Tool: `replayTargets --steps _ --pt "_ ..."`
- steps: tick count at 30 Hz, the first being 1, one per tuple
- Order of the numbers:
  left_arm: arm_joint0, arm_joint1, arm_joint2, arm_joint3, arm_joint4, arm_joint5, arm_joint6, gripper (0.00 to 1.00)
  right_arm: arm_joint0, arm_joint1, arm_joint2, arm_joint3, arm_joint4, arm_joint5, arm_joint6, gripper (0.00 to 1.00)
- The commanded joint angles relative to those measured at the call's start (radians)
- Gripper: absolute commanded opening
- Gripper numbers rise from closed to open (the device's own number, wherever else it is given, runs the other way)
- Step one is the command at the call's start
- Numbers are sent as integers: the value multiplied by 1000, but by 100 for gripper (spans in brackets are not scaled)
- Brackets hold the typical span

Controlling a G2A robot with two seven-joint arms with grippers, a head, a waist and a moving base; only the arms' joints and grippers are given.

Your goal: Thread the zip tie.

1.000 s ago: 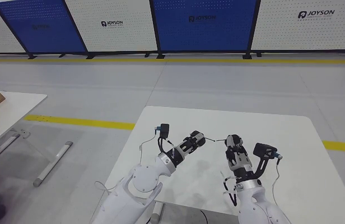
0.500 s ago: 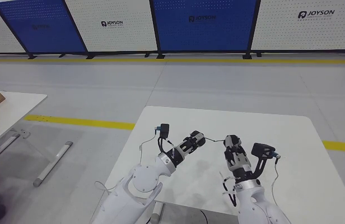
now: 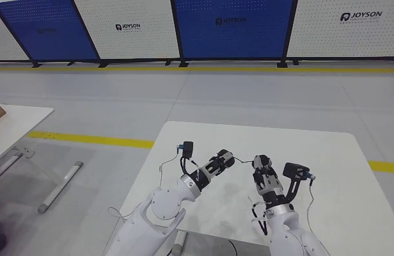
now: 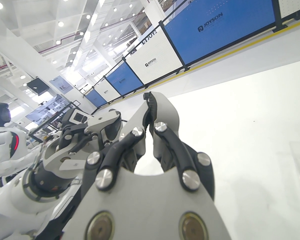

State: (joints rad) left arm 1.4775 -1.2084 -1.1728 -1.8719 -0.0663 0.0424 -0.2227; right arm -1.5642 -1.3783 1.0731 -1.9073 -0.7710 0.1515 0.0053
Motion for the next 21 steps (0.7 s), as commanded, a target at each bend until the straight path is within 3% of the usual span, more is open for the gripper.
replayTargets --steps 1,8,14,21 --pt "0 0 0 0 0 0 0 0 6 -2 4 4 50 0 17 0" --pt "0 0 0 0 0 0 0 0 18 -13 7 16 159 15 -3 0" --pt "0 0 0 0 0 0 0 0 15 -21 -8 28 200 50 -12 0" --pt "0 0 0 0 0 0 0 0 7 -23 -21 26 197 48 -13 0"
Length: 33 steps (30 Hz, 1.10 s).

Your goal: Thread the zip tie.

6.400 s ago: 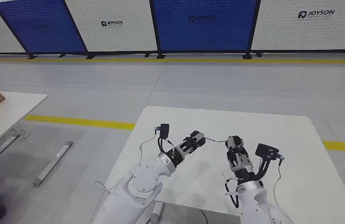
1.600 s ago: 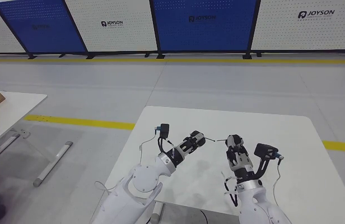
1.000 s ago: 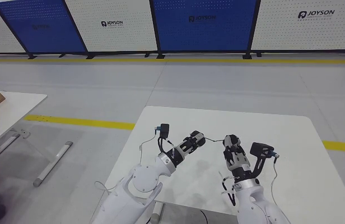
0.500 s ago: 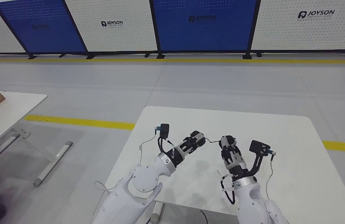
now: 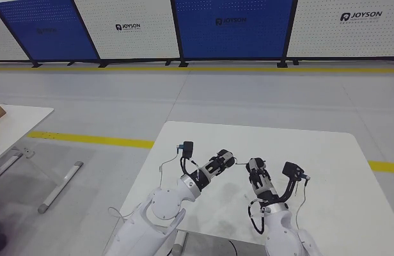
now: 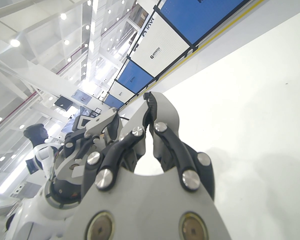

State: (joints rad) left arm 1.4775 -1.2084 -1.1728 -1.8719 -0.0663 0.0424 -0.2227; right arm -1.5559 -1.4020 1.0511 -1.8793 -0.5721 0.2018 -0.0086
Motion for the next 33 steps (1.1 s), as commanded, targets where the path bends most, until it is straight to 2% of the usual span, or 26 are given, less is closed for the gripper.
replayTargets --steps 1,5,10,18,27,28,29,33 --pt "0 0 0 0 0 0 0 0 -3 0 2 -4 -4 -4 2 0" --pt "0 0 0 0 0 0 0 0 -14 2 14 -15 -4 -22 -2 0" --pt "0 0 0 0 0 0 0 0 -23 2 26 -20 0 -28 -12 27" --pt "0 0 0 0 0 0 0 0 -28 2 25 -19 -42 -35 -38 32" --pt "0 0 0 0 0 0 0 0 -43 2 1 -27 -103 -39 -34 26" --pt "0 0 0 0 0 0 0 0 -42 2 0 -27 -105 -37 -33 20" --pt "0 0 0 0 0 0 0 0 -42 2 0 -27 -106 -36 -33 1" --pt "0 0 0 0 0 0 0 0 -39 0 -1 -27 -111 -32 -38 0"
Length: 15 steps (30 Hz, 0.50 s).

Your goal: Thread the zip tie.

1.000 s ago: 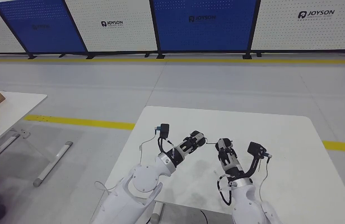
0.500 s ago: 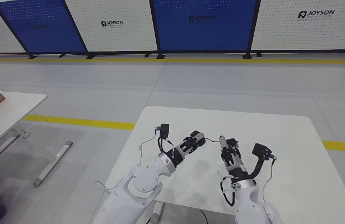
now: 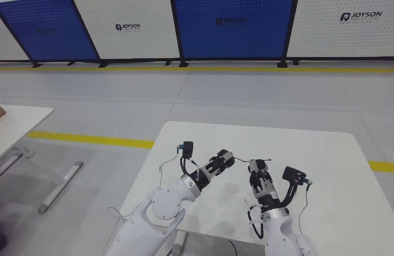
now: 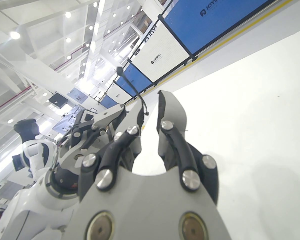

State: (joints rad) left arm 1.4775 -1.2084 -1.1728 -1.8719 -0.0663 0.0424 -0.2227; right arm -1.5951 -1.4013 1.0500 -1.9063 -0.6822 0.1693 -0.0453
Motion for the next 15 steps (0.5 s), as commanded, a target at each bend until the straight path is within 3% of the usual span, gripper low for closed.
replayTargets --steps 1,15 --pt "0 0 0 0 0 0 0 0 1 0 0 0 -4 2 -3 0" --pt "0 -1 3 1 0 -3 5 0 6 -2 -3 2 -22 -5 28 0"
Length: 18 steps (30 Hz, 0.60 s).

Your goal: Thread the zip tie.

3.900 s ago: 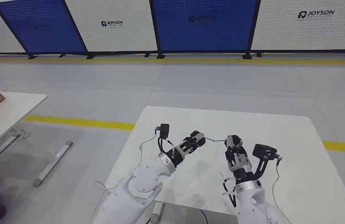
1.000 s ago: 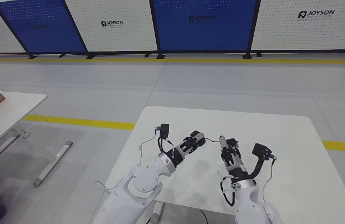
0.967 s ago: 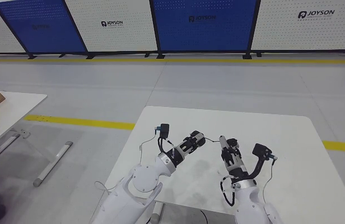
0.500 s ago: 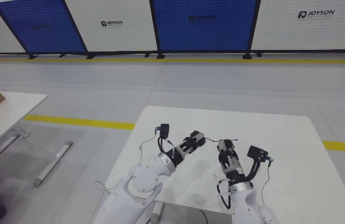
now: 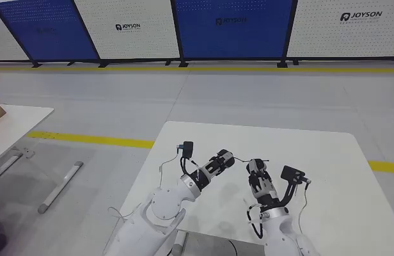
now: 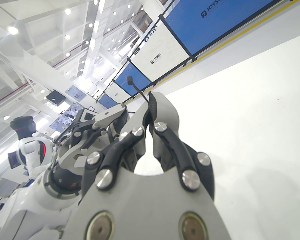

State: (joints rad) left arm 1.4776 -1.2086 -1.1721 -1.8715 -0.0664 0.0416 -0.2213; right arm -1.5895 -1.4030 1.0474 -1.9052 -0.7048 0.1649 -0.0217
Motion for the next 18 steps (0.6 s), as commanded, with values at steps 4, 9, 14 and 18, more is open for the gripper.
replayTargets --steps 4,9,14,18 --pt "0 0 5 2 -7 -12 -5 0 5 0 2 5 3 -7 19 0" --pt "3 0 1 -1 -13 -2 7 0 6 0 4 9 6 -12 23 0" --pt "1 0 2 -6 -4 16 5 32 2 -1 9 10 8 -17 17 0" --pt "2 1 6 -12 13 25 3 49 -2 0 14 7 6 -18 10 0"
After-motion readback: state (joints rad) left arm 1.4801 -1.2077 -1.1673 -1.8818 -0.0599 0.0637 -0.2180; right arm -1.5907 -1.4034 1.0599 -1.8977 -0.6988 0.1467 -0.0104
